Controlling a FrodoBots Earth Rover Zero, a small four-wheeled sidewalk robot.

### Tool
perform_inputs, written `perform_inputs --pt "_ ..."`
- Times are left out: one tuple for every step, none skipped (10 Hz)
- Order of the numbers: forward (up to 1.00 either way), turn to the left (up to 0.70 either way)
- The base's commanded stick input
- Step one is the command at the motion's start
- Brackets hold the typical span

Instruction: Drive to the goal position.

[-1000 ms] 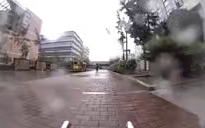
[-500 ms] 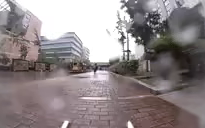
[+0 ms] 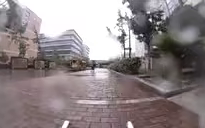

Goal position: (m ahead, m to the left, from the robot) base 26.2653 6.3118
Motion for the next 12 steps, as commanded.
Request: perform_inputs --pt "0.70 0.00" --pt "0.70 0.00" --pt "0.70 0.00" --pt "0.70 0.00" --pt "0.70 0.00" --pt "0.70 0.00" --pt "0.70 0.00" --pt "0.70 0.00" --pt "0.70 0.00" --pt "0.70 0.00" --pt "0.70 0.00" --pt "0.70 0.00"
